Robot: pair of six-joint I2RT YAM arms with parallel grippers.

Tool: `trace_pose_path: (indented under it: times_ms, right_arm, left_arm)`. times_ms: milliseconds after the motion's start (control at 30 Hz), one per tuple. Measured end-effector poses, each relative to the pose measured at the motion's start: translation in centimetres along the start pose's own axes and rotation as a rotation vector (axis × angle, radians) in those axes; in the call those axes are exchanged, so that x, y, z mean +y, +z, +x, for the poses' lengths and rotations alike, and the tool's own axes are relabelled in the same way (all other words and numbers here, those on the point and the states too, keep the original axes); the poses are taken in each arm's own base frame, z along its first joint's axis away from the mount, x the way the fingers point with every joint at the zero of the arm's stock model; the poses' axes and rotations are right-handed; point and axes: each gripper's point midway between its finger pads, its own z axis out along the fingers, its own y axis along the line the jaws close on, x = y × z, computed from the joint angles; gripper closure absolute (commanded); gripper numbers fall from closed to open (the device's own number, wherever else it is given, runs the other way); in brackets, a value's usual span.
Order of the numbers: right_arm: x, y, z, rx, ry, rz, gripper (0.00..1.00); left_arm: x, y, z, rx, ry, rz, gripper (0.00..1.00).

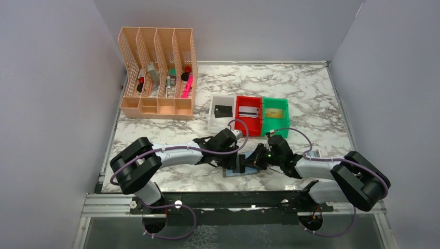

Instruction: Take the credit cards out of the card holder

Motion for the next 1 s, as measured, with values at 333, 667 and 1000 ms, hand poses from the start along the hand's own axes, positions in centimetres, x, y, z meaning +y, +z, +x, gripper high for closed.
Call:
trace_pose_path:
  times_ms: [333, 667, 1000]
  right_arm:
    - [0.5, -0.8, -0.4, -0.023, -0.021, -0.010, 0.97]
    - [0.2, -2.1, -1.0, -0.068, -0.059, 0.025, 0.99]
    - [0.6, -2.8, -1.6, -0.100, -0.110, 0.023, 0.99]
  left_arm:
    - [0.0, 0.0, 0.0, 0.000, 0.000, -0.001, 0.72]
    - [0.2, -0.1, -0.1, -0.006, 0.000, -0.009, 0.71]
    - [0.2, -0.9, -0.1, -0.017, 0.003, -0.021, 0.67]
